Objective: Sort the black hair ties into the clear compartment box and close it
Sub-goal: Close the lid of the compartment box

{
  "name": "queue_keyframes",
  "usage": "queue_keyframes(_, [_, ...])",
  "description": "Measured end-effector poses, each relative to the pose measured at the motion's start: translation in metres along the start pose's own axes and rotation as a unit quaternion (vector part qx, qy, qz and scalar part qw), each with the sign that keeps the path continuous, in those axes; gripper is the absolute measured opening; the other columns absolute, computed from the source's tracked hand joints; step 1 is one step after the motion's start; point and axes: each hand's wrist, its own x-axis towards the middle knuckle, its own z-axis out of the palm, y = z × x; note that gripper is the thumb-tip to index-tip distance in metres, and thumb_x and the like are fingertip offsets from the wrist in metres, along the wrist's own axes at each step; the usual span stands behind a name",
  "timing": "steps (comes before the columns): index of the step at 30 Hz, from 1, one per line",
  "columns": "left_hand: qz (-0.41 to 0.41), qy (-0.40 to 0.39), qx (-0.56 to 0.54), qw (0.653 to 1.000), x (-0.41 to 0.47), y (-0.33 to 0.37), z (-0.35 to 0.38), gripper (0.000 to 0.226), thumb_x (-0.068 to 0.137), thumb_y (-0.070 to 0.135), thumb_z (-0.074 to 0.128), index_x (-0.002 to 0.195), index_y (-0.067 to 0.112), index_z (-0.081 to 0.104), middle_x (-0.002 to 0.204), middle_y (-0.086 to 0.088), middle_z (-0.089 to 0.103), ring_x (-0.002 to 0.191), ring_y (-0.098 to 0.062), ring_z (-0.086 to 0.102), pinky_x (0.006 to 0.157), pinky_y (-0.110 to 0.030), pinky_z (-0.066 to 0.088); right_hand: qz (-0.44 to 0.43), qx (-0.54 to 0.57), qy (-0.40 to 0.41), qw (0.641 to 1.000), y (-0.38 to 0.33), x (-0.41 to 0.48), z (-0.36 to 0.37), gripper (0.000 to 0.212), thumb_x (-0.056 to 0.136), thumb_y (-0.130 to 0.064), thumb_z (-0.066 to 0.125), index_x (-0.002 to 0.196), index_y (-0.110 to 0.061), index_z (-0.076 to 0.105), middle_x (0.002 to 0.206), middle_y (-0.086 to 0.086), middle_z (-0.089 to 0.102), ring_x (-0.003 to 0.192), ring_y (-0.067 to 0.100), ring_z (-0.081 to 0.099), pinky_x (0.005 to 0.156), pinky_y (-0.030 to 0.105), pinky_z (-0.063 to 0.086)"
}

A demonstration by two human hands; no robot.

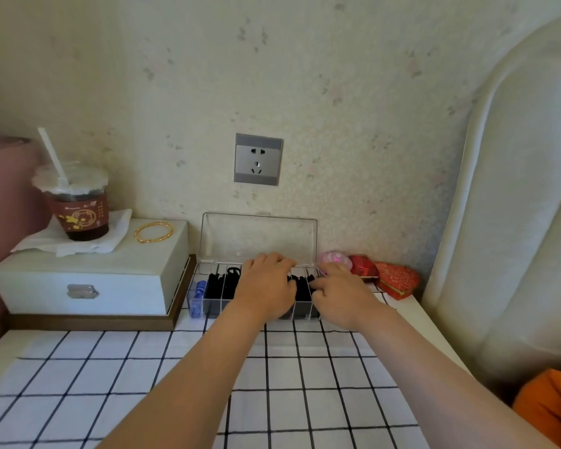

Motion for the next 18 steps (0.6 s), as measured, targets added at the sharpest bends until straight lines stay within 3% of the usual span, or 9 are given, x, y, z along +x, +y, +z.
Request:
queue_keyframes(3, [-0.046, 0.002, 0.067, 0.997, -0.008, -0.010, 0.001, 0.052, 0.101, 0.045, 0.037, 0.146, 0.019, 0.039, 0.152, -0.004, 0.036, 0.139, -0.023, 0.031, 0.114, -0.039, 0.024, 0.001, -0.001, 0.056, 0.998, -0.003, 0.002, -0.003, 0.039, 0.094, -0.027, 0.042, 0.120, -0.018, 0.069, 0.141, 0.006, 0.048, 0.135, 0.026, 0.035, 0.105, 0.037, 0.034])
queue_keyframes(5, [-0.057, -0.021, 0.076, 0.995, -0.015, -0.017, 0.001, 0.059, 0.102, 0.051, 0.029, 0.149, 0.015, 0.035, 0.160, -0.005, 0.027, 0.146, -0.023, 0.022, 0.119, -0.041, 0.019, -0.011, -0.005, 0.099, 0.995, -0.005, 0.005, -0.004, 0.037, 0.093, -0.026, 0.043, 0.114, -0.014, 0.071, 0.133, 0.004, 0.054, 0.134, 0.026, 0.039, 0.110, 0.037, 0.030])
queue_keyframes(10, [-0.027, -0.064, 0.064, 0.995, -0.031, -0.023, 0.000, 0.064, 0.104, 0.052, 0.020, 0.155, 0.012, 0.025, 0.165, -0.006, 0.012, 0.152, -0.018, 0.009, 0.123, -0.039, 0.006, -0.015, -0.070, 0.003, 0.997, -0.013, 0.004, 0.005, 0.048, 0.098, -0.033, 0.034, 0.129, -0.014, 0.065, 0.161, 0.003, 0.030, 0.150, 0.022, 0.018, 0.121, 0.049, 0.014])
queue_keyframes(14, [-0.017, -0.067, 0.039, 0.997, -0.032, -0.026, -0.005, 0.064, 0.104, 0.050, 0.025, 0.154, 0.012, 0.024, 0.164, -0.007, 0.017, 0.151, -0.019, 0.014, 0.123, -0.038, 0.012, 0.001, -0.063, 0.078, 0.995, -0.017, 0.007, 0.001, 0.041, 0.095, -0.030, 0.037, 0.116, -0.014, 0.069, 0.140, 0.004, 0.052, 0.137, 0.023, 0.036, 0.119, 0.045, 0.020])
queue_keyframes(18, [-0.010, -0.012, -0.041, 0.999, -0.026, -0.033, -0.014, 0.059, 0.103, 0.046, 0.035, 0.154, 0.018, 0.027, 0.156, -0.006, 0.037, 0.144, -0.022, 0.029, 0.119, -0.040, 0.024, -0.006, 0.051, 0.115, 0.992, -0.027, 0.009, -0.012, 0.043, 0.097, -0.026, 0.044, 0.139, -0.019, 0.056, 0.147, 0.001, 0.048, 0.137, 0.020, 0.040, 0.114, 0.036, 0.026])
